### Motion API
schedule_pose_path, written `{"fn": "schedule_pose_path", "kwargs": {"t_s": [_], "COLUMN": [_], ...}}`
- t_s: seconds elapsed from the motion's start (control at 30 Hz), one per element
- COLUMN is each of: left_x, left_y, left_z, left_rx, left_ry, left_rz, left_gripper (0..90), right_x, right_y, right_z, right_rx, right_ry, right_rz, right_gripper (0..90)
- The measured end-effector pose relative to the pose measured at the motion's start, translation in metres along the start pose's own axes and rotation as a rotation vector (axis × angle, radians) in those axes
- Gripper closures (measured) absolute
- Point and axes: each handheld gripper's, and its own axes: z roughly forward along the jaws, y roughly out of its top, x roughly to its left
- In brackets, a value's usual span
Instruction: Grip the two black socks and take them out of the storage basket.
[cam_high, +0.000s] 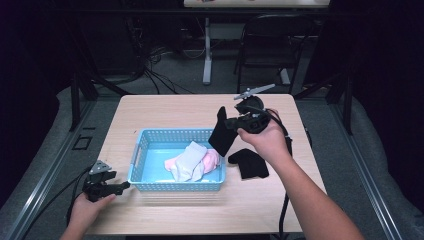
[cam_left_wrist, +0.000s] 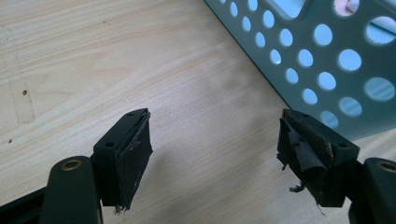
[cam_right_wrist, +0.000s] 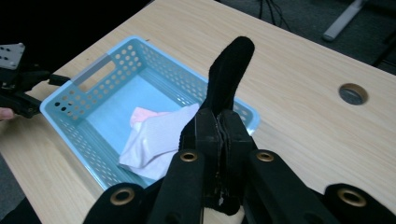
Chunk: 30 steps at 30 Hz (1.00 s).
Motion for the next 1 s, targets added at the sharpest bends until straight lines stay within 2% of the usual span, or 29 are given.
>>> {"fn": "schedule_pose_path", "kwargs": {"t_s": [0.23,0.37,0.77,0.9,1.0], "left_x": [-0.001,-0.001,-0.001,-0.001,-0.001], "left_y": [0.000,0.000,-0.001,-0.001,-0.001], "left_z": [0.001,0.001,0.001,0.001,0.001], "left_rx": [0.003,0.007,0.005,0.005,0.006], "left_ry": [0.002,0.002,0.001,0.000,0.000], "left_rz": [0.002,0.003,-0.001,0.000,0.000], "left_gripper": [25.8,25.8,25.8,25.8,25.8], "right_x": [-0.019,-0.025,-0.033,-0.044,-0.052], "right_y": [-0.014,-0.024,-0.053,-0.073,-0.086], "right_z": [-0.019,-0.020,0.000,0.012,0.020], "right_rx": [-0.007,0.000,0.028,0.058,0.091], "right_ry": [-0.042,-0.053,-0.022,-0.024,-0.046], "right_rz": [0.040,0.058,0.112,0.153,0.179], "right_gripper": [87.4,87.4,87.4,87.3,87.2]}}
